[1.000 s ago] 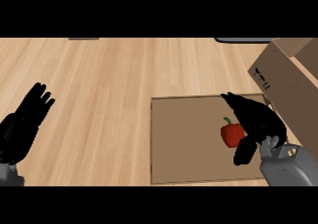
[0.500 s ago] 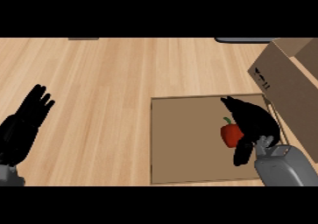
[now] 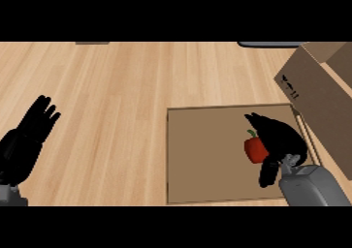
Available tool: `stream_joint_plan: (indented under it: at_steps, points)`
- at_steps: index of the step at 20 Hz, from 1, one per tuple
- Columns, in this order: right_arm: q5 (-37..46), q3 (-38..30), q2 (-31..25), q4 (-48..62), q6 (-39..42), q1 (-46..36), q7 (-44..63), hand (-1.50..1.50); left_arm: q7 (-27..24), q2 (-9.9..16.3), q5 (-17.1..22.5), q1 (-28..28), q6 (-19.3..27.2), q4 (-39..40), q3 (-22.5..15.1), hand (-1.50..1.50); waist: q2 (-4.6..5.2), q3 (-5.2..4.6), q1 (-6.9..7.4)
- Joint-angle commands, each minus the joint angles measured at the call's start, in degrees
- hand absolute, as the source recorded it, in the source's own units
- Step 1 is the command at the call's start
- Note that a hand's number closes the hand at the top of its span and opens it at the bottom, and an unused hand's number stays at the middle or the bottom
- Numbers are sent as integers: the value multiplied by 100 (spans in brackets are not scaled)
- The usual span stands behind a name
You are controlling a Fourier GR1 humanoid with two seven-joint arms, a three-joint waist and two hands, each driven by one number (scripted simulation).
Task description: Pick the bell pepper from the tray and place it in the cardboard box
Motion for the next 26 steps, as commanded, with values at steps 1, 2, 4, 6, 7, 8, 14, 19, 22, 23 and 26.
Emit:
stream_joint_plan:
  at_steps: [1, 2, 4, 6, 7, 8, 14, 19, 22, 23, 26]
  points:
    - [163, -207, -143, 295, 22, -34, -473, -150, 76, -82, -67, -117, 55, 7, 82, 0, 0, 0, 0]
    - [101, -343, -39, 184, 136, -213, -295, -150, 60, 86, 5, -202, -76, 263, 269, 0, 1, -1, -2]
    - [379, -111, 217, 349, -182, -77, -344, -150, -115, -179, -238, -3, 33, 80, 52, 0, -1, 0, 3]
    - [522, -132, 203, 917, -261, -340, -528, -150, 152, -123, -147, -326, 47, 186, 79, 0, 4, 0, 9]
    - [526, -225, 24, 543, -354, 47, -743, 150, -64, -209, -270, -17, 17, 39, 53, 0, -1, 0, 0]
    - [413, -242, 54, -81, -54, 88, -510, 150, 143, -147, -91, -256, -22, 113, 118, 0, -4, -1, -14]
    - [750, -162, 45, 621, -621, -78, -1359, 150, 427, -29, -102, -293, -11, -120, 246, 0, -1, 0, 4]
    - [904, -520, 341, 1368, -906, -606, -1239, 150, 203, 2, 30, -438, -274, 311, 351, 0, 7, 0, 17]
    - [852, -984, 700, 2394, -1178, -1474, -839, 150, 97, -223, -249, -120, -129, -49, 63, 0, 24, 3, 108]
    - [736, -1327, 603, 2551, -1352, -1575, -849, 150, -10, 87, -25, -432, -418, 470, 345, 0, 46, 1, 96]
    - [911, -1319, 665, 3063, -1810, -1717, -988, 150, 192, -152, -196, -81, -201, -102, 129, 0, 15, 2, 71]
